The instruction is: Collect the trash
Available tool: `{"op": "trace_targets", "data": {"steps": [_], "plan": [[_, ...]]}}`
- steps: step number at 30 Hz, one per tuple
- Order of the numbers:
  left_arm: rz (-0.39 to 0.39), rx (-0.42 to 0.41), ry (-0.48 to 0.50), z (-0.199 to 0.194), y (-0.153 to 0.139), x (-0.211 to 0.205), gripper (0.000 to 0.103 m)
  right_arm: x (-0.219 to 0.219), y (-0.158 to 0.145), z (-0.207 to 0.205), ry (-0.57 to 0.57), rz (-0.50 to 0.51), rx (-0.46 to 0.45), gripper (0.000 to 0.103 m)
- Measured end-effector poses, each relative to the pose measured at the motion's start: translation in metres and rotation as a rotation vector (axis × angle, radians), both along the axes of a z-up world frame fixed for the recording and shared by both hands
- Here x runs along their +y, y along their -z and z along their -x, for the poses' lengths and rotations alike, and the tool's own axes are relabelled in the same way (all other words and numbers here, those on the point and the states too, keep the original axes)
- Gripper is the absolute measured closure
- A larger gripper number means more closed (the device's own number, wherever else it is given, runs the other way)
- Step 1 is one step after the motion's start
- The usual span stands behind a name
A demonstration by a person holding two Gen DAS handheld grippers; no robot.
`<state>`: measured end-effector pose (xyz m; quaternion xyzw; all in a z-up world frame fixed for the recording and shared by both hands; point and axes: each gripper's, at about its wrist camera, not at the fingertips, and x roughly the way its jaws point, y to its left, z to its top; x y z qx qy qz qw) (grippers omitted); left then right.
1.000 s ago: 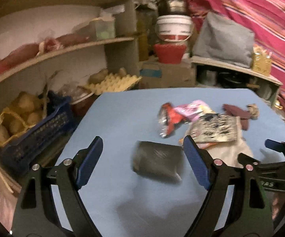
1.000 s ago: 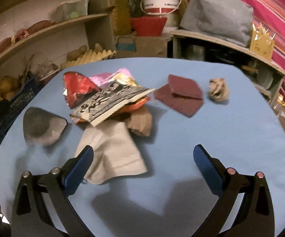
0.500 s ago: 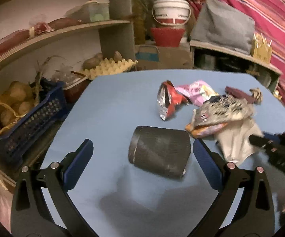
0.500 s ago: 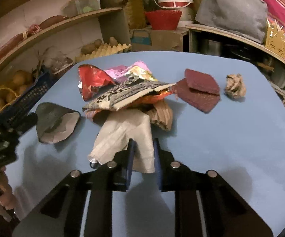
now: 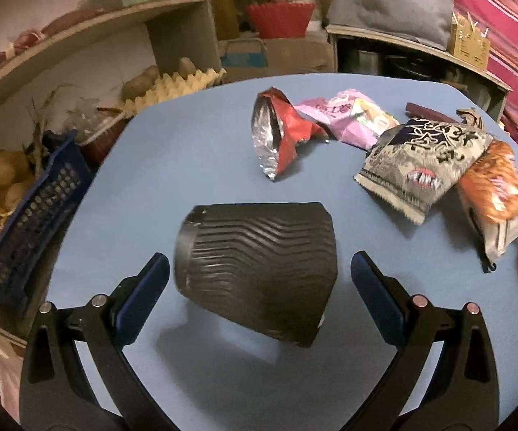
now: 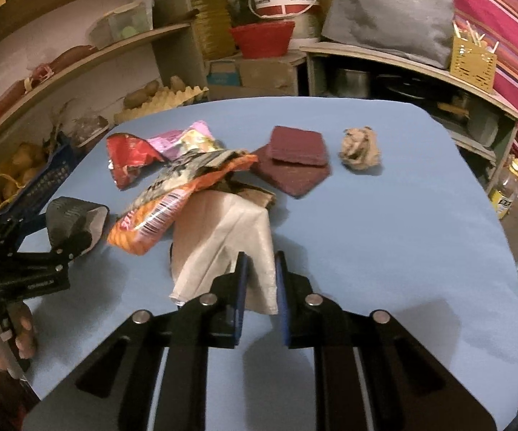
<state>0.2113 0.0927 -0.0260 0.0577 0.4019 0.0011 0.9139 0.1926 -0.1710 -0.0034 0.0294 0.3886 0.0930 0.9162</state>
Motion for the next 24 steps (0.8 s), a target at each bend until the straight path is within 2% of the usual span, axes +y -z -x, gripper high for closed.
{"op": "trace_targets", "data": {"steps": [6, 12, 15, 18, 24], "plan": [[0.018, -0.007, -0.012, -0.005, -0.001, 0.002, 0.005, -0.018, -0.005, 0.008, 0.019, 0.025, -0.017, 0.087], [-0.02, -0.031, 0.029, 0.0, -0.002, -0.01, 0.006, -0.044, -0.01, 0.017, 0.044, 0.022, -0.028, 0.087], [-0.049, -0.038, 0.044, 0.001, -0.002, -0.016, 0.013, -0.059, -0.012, 0.023, 0.059, 0.022, -0.031, 0.087], [-0.045, -0.044, 0.044, 0.003, -0.003, -0.018, 0.028, -0.076, -0.014, 0.03, 0.078, 0.026, -0.037, 0.087], [-0.058, -0.065, 0.027, 0.006, -0.005, -0.026, 0.029, -0.111, -0.018, 0.044, 0.123, 0.016, -0.057, 0.087]]}}
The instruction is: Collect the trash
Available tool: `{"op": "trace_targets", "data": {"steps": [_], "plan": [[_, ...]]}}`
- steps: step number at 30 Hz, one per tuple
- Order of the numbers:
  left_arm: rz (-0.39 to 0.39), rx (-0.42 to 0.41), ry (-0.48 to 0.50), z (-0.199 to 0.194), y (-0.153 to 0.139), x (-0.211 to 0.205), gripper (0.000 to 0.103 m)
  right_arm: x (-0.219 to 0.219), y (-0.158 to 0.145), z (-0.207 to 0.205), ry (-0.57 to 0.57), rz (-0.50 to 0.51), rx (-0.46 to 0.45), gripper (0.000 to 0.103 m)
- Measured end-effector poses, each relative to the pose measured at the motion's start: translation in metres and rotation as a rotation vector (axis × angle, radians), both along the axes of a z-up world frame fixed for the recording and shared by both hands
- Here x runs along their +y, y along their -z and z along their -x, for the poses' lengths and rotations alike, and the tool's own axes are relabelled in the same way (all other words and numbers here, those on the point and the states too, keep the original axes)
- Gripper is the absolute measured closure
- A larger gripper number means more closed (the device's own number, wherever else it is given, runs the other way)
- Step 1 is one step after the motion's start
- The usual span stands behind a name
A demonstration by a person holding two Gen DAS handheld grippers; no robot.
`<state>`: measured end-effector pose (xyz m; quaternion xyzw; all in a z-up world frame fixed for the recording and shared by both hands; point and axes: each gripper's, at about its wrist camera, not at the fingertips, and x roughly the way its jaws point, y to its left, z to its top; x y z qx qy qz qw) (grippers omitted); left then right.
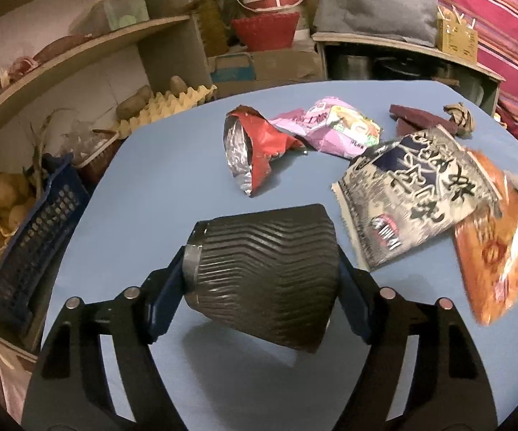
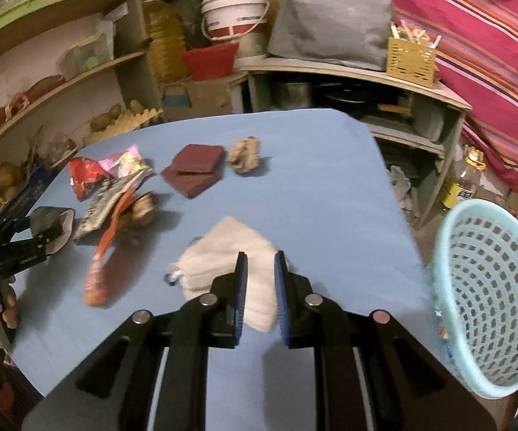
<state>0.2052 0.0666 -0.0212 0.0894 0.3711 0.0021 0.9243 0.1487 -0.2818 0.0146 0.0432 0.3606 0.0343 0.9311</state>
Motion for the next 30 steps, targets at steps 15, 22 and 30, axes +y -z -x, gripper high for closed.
{"op": "trace_targets", "data": {"steps": [15, 22, 30], "plan": [[0.008, -0.156, -0.097, 0.037, -0.045, -0.018, 0.029, 0.011, 0.019, -0.023, 0.029, 0.026, -0.005, 0.01], [-0.014, -0.176, -0.119, 0.047, -0.058, -0.025, 0.029, 0.032, 0.042, -0.047, 0.046, 0.11, 0.082, 0.012], [-0.011, -0.206, -0.097, 0.054, -0.07, -0.058, 0.029, 0.048, 0.043, -0.042, -0.048, 0.158, 0.096, 0.072]]}}
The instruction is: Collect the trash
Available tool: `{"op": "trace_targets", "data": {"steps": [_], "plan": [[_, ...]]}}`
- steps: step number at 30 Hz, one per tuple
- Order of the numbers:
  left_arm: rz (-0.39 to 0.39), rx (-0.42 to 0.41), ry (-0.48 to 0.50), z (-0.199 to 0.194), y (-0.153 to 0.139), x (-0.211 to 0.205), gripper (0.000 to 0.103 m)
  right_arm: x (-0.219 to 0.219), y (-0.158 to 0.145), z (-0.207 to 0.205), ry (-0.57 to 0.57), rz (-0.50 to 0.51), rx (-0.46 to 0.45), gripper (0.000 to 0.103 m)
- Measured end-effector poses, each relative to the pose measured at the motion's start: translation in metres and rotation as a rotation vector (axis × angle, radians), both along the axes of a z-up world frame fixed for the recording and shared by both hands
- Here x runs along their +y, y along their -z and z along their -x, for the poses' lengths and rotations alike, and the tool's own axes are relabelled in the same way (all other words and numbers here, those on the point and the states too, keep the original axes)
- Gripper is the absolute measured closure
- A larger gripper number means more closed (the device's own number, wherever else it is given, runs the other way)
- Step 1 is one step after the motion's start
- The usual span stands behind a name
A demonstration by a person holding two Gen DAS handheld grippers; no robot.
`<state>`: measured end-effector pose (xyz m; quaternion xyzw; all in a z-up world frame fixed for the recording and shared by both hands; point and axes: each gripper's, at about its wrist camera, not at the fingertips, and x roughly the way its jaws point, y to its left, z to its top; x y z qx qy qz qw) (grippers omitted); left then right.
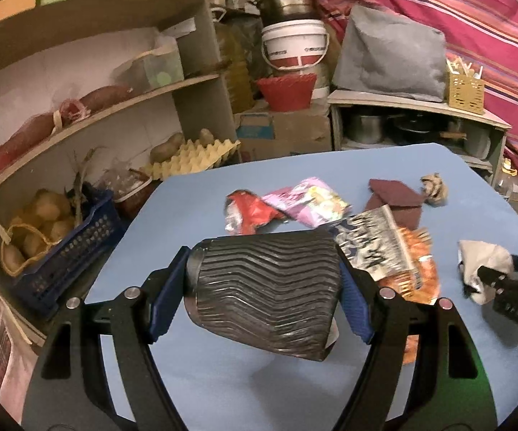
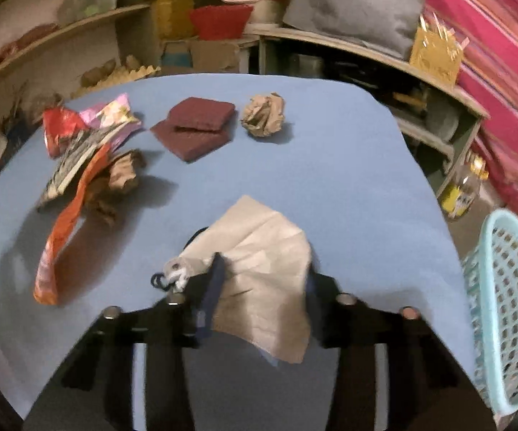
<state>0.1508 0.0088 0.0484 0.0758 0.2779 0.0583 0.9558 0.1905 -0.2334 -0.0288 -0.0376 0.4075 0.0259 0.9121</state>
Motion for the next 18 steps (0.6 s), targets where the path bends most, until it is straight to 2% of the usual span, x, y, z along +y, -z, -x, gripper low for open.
{"op": "trace_targets", "data": {"steps": [2, 3, 8, 13, 18], "plan": [[0.003, -0.005, 0.011, 0.001, -0.002, -0.013, 0.029, -0.001, -0.004, 0.006, -0.005, 0.025, -0.024, 0.091], [0.006, -0.004, 0.018, 0.0, -0.002, -0.019, 0.029, -0.006, -0.007, 0.008, -0.002, 0.02, -0.037, 0.092], [0.016, -0.019, 0.062, -0.001, -0.005, -0.057, 0.029, -0.051, -0.031, 0.024, 0.045, -0.045, -0.116, 0.094], [0.069, -0.007, 0.094, -0.003, -0.006, -0.08, 0.029, -0.093, -0.047, 0.035, 0.084, -0.081, -0.155, 0.094], [0.063, -0.019, 0.129, -0.002, -0.013, -0.104, 0.029, -0.132, -0.069, 0.045, 0.142, -0.126, -0.214, 0.094]]}}
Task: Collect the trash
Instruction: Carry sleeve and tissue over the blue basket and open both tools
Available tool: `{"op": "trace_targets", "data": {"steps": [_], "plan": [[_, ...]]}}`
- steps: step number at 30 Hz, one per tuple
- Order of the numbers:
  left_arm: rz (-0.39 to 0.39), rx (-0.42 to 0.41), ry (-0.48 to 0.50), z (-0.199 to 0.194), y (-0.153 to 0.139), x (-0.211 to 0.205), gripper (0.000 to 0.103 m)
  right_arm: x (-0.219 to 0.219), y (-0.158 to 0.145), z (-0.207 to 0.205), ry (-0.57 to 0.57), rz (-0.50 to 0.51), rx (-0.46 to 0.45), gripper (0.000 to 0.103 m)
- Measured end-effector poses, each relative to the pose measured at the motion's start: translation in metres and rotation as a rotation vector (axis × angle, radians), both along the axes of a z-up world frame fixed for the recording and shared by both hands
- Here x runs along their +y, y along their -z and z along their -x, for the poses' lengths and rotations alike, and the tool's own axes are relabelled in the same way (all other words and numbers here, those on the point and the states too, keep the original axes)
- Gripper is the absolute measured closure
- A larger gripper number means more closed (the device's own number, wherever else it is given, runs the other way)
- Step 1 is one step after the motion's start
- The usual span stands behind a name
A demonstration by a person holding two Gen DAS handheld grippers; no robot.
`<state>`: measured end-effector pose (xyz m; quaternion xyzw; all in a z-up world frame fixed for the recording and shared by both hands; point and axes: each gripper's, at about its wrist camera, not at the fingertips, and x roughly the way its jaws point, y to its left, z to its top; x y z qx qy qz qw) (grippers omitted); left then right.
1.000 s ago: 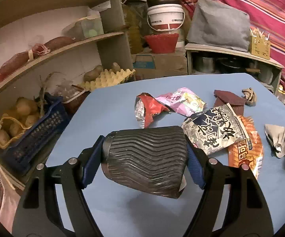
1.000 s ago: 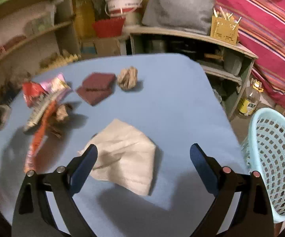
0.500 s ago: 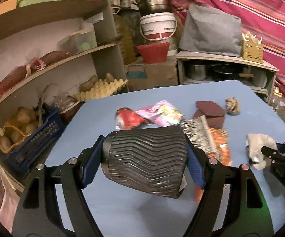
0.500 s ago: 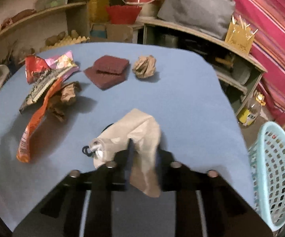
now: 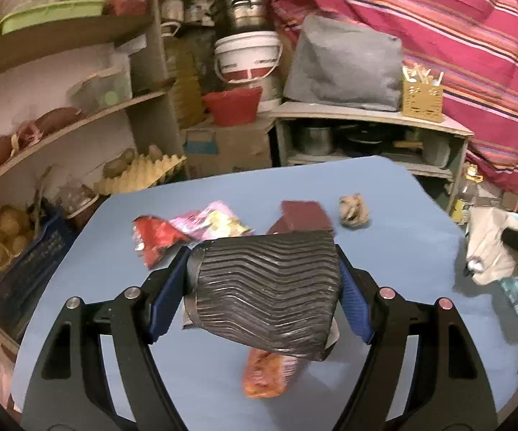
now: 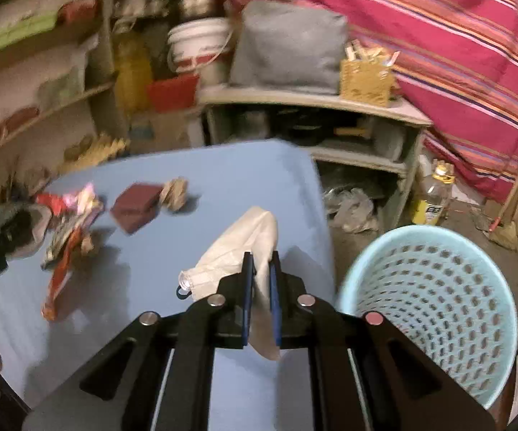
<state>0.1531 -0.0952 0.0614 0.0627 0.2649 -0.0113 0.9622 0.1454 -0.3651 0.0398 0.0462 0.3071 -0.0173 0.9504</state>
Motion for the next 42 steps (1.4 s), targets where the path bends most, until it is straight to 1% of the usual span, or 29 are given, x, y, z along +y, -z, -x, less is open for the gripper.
{"op": "trace_targets", "data": {"steps": [2, 6, 9, 14, 18, 23, 26, 28, 30, 32, 33, 37, 40, 42], "plan": [[0.006, -0.006, 0.021, 0.0, -0.003, -0.012, 0.029, -0.019, -0.009, 0.009, 0.039, 0.0, -0.028, 0.094], [0.018, -0.019, 0.078, 0.0, -0.009, -0.045, 0.029, -0.059, -0.018, 0.031, 0.115, 0.001, -0.052, 0.094], [0.033, -0.019, 0.143, 0.0, -0.009, -0.084, 0.029, -0.095, -0.016, 0.045, 0.186, 0.001, -0.052, 0.094], [0.043, -0.012, 0.256, 0.005, -0.005, -0.151, 0.029, -0.149, -0.006, 0.068, 0.289, -0.037, -0.042, 0.094], [0.048, 0.001, 0.352, 0.013, 0.0, -0.209, 0.029, -0.176, 0.002, 0.079, 0.332, -0.061, -0.041, 0.094], [0.036, 0.014, 0.443, 0.022, 0.01, -0.266, 0.029, -0.195, 0.007, 0.083, 0.363, -0.089, -0.041, 0.094], [0.037, 0.031, 0.479, 0.024, 0.014, -0.292, 0.029, -0.201, 0.011, 0.084, 0.377, -0.096, -0.039, 0.094], [0.038, 0.04, 0.498, 0.024, 0.016, -0.303, 0.029, -0.203, 0.013, 0.085, 0.384, -0.104, -0.039, 0.094], [0.032, 0.05, 0.521, 0.023, 0.017, -0.312, 0.026, -0.204, 0.014, 0.084, 0.388, -0.11, -0.036, 0.094], [0.037, 0.043, 0.536, 0.023, 0.014, -0.317, 0.008, -0.206, 0.016, 0.083, 0.389, -0.114, -0.032, 0.094], [0.041, 0.037, 0.537, 0.024, 0.012, -0.318, 0.005, -0.205, 0.017, 0.082, 0.389, -0.113, -0.029, 0.094], [0.035, 0.024, 0.513, 0.02, 0.006, -0.31, 0.005, -0.201, 0.018, 0.08, 0.383, -0.112, -0.023, 0.094], [0.039, 0.028, 0.462, 0.012, 0.006, -0.295, 0.005, -0.196, 0.02, 0.074, 0.37, -0.1, -0.012, 0.094], [0.052, 0.04, 0.434, 0.005, 0.005, -0.283, 0.005, -0.192, 0.022, 0.071, 0.362, -0.092, -0.007, 0.09]]}}
